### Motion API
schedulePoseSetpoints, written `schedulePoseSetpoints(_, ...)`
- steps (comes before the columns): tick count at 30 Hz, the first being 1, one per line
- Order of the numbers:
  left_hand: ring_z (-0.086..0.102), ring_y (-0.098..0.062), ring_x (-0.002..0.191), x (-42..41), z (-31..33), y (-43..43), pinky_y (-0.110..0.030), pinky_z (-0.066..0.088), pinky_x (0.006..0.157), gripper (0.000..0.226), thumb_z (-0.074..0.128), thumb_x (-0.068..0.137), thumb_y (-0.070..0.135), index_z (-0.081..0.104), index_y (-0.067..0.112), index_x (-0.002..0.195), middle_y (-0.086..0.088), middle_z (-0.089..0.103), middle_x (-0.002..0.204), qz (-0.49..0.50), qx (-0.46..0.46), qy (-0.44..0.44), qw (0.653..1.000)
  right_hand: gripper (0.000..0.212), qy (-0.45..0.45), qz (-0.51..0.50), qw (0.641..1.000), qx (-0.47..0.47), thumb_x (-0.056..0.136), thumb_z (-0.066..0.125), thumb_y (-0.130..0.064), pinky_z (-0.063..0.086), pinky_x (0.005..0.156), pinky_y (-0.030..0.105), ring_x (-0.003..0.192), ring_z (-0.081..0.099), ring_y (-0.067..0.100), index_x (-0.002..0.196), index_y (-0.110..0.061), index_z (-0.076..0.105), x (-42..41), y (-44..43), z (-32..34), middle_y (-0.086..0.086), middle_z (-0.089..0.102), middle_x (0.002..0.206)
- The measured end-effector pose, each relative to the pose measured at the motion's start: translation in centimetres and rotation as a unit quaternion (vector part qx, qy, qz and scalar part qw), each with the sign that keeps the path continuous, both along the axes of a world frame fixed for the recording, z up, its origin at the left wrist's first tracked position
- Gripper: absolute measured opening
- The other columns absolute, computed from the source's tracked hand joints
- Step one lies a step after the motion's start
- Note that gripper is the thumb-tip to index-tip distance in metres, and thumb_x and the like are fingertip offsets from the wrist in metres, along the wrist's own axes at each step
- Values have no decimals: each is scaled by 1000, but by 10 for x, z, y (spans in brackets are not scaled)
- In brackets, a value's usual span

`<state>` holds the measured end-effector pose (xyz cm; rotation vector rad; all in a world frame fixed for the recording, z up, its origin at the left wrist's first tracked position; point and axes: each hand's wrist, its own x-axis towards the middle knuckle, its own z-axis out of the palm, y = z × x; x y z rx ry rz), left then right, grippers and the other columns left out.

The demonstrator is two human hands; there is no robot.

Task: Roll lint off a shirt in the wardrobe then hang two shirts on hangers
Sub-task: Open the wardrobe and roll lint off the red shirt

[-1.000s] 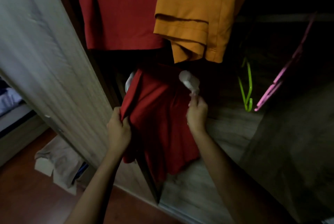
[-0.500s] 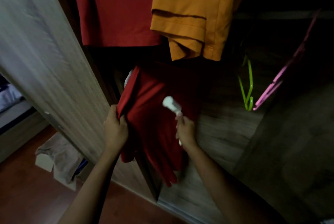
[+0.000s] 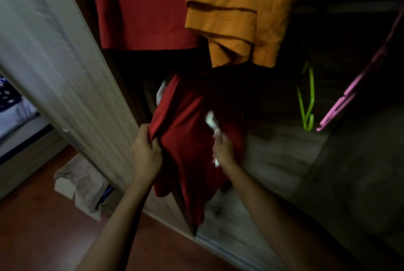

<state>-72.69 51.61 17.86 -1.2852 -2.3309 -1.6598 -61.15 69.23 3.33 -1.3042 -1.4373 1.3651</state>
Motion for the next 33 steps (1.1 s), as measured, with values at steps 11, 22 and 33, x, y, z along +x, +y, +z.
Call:
schedulePoseSetpoints(11,60,-25,58,-9,-10,-7,-36,46,57,11,60,91,6,71,4,91,-12,67,69,-35,-36,56,997,29,109,26,987,113,102,44,-38,34,48,17,46,41,0,78,-32,60,17,-101,86,-15,50,51)
schedulePoseSetpoints(22,47,-15,50,3,-13,-8,-23,35,50,13,57,92,3,64,3,81,-11,58,61,-37,-38,48,997,24,34,73,991,104,103,41,-33,37,65,13,62,53,-9,90,-28,61,14,-117,21,-15,55,68)
schedulePoseSetpoints(33,47,-7,55,3,-7,-11,-12,35,53,12,53,90,-3,64,0,87,-12,58,67,-17,-44,64,997,36,51,41,990,-123,100,47,-40,29,38,18,39,38,7,97,-7,63,12,-91,-26,0,45,61)
